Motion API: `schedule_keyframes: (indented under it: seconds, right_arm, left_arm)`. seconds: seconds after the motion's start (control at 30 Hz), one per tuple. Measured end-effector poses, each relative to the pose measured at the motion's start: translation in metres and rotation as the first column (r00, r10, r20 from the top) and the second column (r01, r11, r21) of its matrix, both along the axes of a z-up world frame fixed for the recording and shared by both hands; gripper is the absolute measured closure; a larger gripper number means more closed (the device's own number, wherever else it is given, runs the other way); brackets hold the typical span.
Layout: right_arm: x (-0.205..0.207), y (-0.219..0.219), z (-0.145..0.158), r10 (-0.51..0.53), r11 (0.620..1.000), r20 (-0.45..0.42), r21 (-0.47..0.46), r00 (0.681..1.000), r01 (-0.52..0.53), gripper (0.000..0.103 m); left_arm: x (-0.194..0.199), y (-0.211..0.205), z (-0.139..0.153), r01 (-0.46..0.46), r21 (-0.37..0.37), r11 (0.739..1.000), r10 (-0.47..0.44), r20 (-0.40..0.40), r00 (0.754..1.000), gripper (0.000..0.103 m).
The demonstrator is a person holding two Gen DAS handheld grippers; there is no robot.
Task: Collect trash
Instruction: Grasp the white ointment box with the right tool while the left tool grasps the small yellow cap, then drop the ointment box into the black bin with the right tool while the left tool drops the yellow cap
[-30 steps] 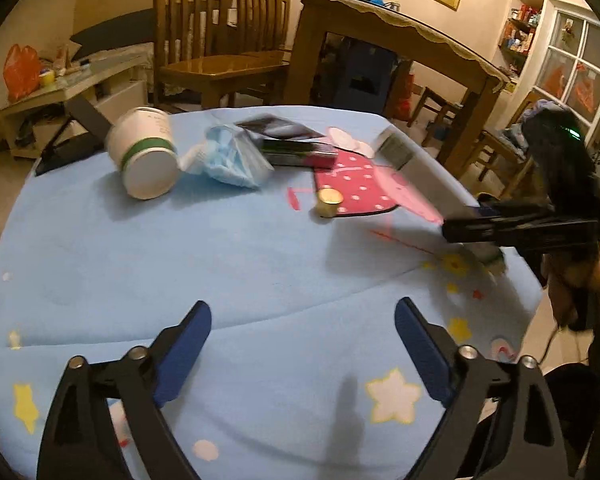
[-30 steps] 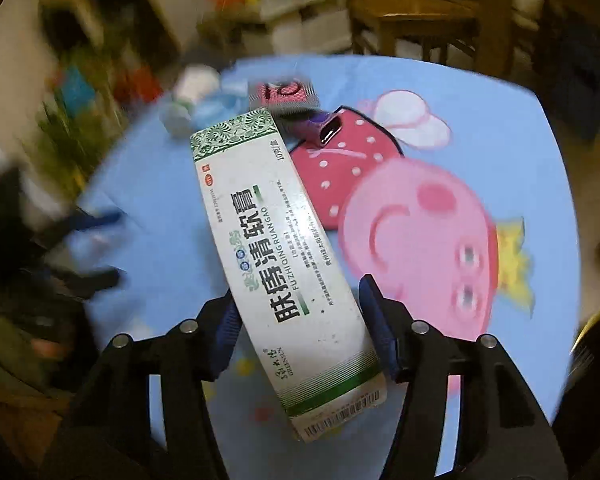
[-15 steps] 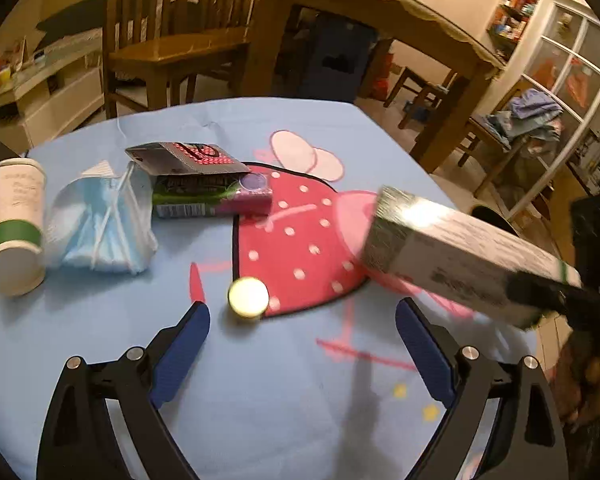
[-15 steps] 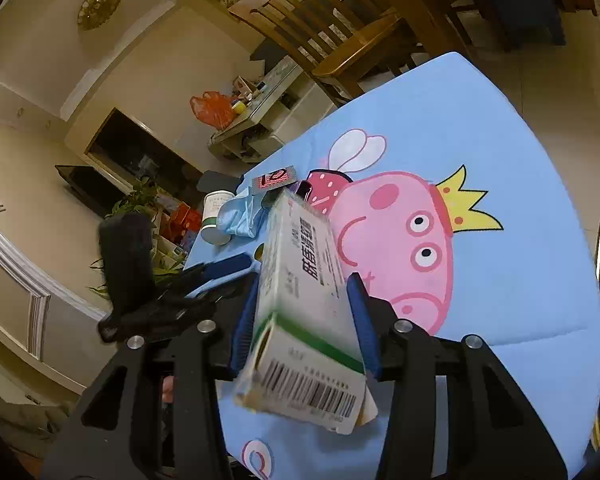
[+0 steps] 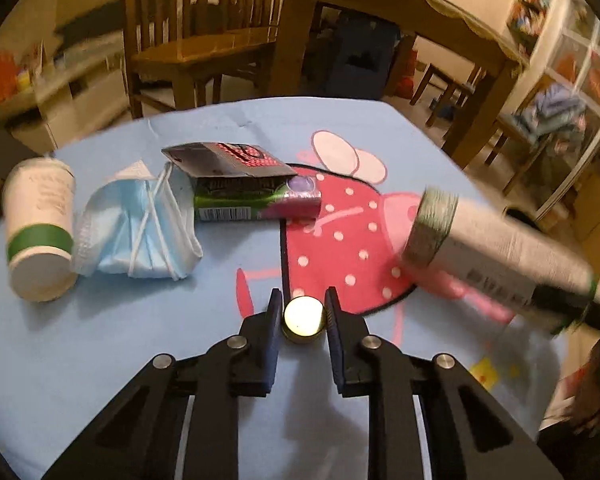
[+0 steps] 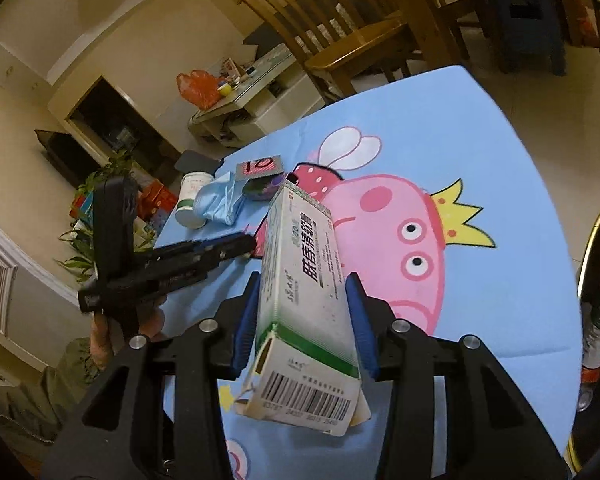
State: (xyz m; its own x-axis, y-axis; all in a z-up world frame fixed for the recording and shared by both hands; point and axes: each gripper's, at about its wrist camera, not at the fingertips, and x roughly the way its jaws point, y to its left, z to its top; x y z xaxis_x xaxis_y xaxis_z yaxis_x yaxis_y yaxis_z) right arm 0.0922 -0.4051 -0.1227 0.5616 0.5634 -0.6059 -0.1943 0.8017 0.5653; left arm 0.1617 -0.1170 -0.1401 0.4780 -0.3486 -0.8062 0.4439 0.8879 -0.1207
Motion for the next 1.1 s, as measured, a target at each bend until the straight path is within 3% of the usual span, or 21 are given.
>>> schedule_keyframes:
  seconds: [0.1,0.47,0.63,0.7,0.77,0.83,0.93,1.1]
  right_arm:
    - [-0.003,-0.008,0.005,-0.024,0.999,0.031,0.025,0.999,0.024,0.061]
    - [-0.013,-0.024,0.026,-0.055,0.992,0.122,0.12,0.991,0.04,0.061]
    - [-0.011,-0.04,0.014,-0.12,0.988,0.053,0.102,0.991,0.114,0.061]
    - [-0.019,-0.051,0.022,-0.158,0.983,0.088,0.104,0.984,0.149,0.061]
    - [-0.031,-0.064,0.035,-0.202,0.978,0.15,0.087,0.968,0.191,0.061]
    - [-0.039,-0.081,0.037,-0.261,0.965,0.156,0.085,0.953,0.25,0.061]
    - [-0.045,-0.107,0.027,-0.346,0.938,0.105,0.072,0.932,0.34,0.061]
    - [-0.067,-0.162,0.008,-0.54,0.842,0.01,0.012,0.842,0.54,0.061]
  left_arm:
    - [-0.018,-0.006,0.001,0.013,0.065,0.998,-0.016,0.047,0.999,0.084]
    - [-0.054,-0.008,0.037,-0.097,0.124,0.988,0.074,0.181,0.981,0.084]
    - [-0.069,-0.037,0.045,-0.078,0.161,0.984,0.041,0.219,0.975,0.084]
    - [-0.071,-0.048,0.046,-0.054,0.156,0.986,0.02,0.213,0.977,0.084]
    - [-0.075,-0.06,0.049,-0.026,0.144,0.989,-0.004,0.202,0.979,0.084]
    - [-0.078,-0.076,0.053,0.01,0.135,0.991,-0.036,0.195,0.98,0.084]
    - [-0.085,-0.104,0.059,0.063,0.132,0.989,-0.089,0.201,0.975,0.084]
    - [-0.101,-0.152,0.067,0.135,0.137,0.981,-0.163,0.224,0.961,0.084]
